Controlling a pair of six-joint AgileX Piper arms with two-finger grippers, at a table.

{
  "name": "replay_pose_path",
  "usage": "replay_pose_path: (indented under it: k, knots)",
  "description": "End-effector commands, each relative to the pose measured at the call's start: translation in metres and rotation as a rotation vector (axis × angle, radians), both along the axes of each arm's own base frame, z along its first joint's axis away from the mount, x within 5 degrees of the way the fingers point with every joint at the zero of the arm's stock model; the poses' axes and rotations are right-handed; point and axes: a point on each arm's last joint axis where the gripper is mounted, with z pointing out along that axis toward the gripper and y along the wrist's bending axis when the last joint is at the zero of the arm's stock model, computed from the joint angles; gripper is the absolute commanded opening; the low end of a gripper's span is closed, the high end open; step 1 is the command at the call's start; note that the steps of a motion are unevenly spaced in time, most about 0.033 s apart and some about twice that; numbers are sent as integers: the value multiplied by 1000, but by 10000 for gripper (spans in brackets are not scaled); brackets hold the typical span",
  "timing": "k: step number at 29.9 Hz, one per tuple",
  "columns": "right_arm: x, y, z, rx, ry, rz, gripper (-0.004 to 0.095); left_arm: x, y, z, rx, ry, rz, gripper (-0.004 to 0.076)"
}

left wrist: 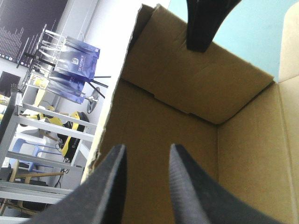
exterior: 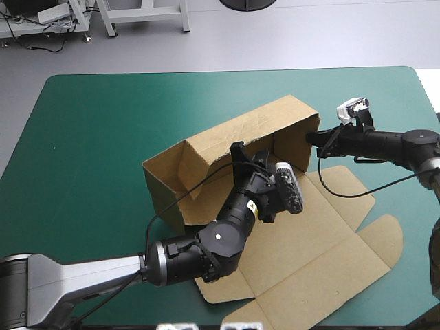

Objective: Fold the box

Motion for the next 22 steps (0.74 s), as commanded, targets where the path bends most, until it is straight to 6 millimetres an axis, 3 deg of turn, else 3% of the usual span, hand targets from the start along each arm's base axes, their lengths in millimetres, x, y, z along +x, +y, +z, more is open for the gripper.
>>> replay_pose_path:
  k: [1,5,13,18,22]
  knots:
    - [-4,4,23,62,-31,5,-1,-16,8,46,-110,-92,3,129]
    - [-5,4,23,69,-4,-5,-1,-26,14,75,-232,-49,13,6]
    - [-8,5,27,88,16,-5,-2,-22,42,135,-474,94,68,-6]
    - [-13,7,34,104,18,-2,-2,12,73,164,-592,135,184,-6]
    - [-16,6,38,94,26,-13,-2,47,107,176,-636,164,290,-6]
